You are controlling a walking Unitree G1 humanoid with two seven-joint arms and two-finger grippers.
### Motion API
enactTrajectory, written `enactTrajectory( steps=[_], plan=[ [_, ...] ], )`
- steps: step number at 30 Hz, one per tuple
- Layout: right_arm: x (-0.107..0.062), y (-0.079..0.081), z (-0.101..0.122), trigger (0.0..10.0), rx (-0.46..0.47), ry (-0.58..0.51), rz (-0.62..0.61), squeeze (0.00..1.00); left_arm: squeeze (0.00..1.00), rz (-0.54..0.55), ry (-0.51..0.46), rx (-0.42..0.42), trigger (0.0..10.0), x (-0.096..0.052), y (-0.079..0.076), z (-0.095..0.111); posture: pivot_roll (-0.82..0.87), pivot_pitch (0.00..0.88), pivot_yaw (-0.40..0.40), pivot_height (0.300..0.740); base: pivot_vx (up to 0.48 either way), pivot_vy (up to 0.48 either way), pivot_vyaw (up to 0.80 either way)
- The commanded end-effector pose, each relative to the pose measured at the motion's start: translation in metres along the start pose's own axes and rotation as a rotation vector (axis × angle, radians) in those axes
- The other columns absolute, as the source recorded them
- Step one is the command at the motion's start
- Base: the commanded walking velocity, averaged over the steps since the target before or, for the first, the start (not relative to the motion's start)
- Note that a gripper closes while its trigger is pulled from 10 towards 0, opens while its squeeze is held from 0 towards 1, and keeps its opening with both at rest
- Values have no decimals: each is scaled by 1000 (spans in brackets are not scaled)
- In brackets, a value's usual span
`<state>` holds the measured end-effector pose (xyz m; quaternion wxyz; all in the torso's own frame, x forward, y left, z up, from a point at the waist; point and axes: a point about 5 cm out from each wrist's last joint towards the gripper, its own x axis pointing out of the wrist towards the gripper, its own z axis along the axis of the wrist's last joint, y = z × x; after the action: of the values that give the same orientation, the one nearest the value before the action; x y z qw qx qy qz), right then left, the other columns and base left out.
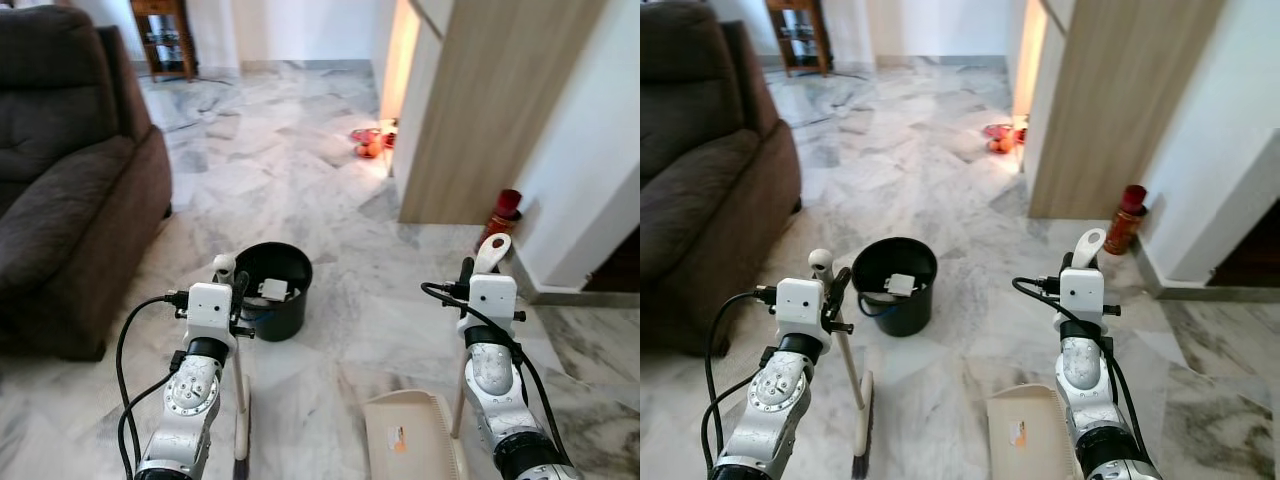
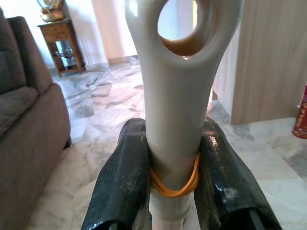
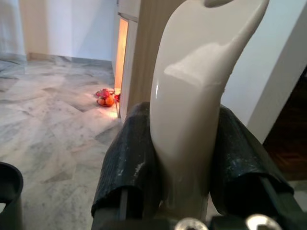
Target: Sweep floor
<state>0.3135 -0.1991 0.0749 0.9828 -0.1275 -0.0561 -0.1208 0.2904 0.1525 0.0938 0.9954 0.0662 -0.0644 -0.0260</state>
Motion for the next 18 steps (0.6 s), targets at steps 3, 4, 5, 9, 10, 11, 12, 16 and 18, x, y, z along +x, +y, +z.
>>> enactTrajectory(
  steps=[3,4,5,9,10,11,12,16,18],
  plan=[
    [6,4,9,10000,14,-35,6,0,0,-7,-32,20,10000,5,1,6,125,0,13,740,0,-388,-800],
    [6,4,9,10000,15,-34,7,0,0,-3,-33,14,10000,5,2,7,125,0,13,740,0,-262,-800],
    [6,4,9,10000,15,-34,7,0,0,-1,-34,9,10000,5,2,7,125,0,13,740,0,-262,-800],
    [6,4,9,10000,16,-34,7,0,0,-2,-35,18,10000,6,3,7,126,0,13,740,0,0,-800],
    [6,4,9,10000,16,-34,7,0,0,-2,-35,18,10000,6,3,7,126,0,13,740,0,0,-800],
    [6,4,9,10000,16,-34,6,0,0,-1,-35,18,10000,6,3,7,126,0,12,740,0,0,-800],
    [6,4,9,10000,17,-33,5,0,0,0,-35,18,10000,6,3,7,126,0,12,740,0,0,-800],
    [6,5,8,10000,18,-30,5,0,0,3,-35,18,10000,5,3,7,128,0,11,740,0,0,-800],
    [6,5,8,10000,18,-29,5,0,0,4,-34,17,10000,5,3,7,128,0,11,740,0,0,-800]
  ],
)
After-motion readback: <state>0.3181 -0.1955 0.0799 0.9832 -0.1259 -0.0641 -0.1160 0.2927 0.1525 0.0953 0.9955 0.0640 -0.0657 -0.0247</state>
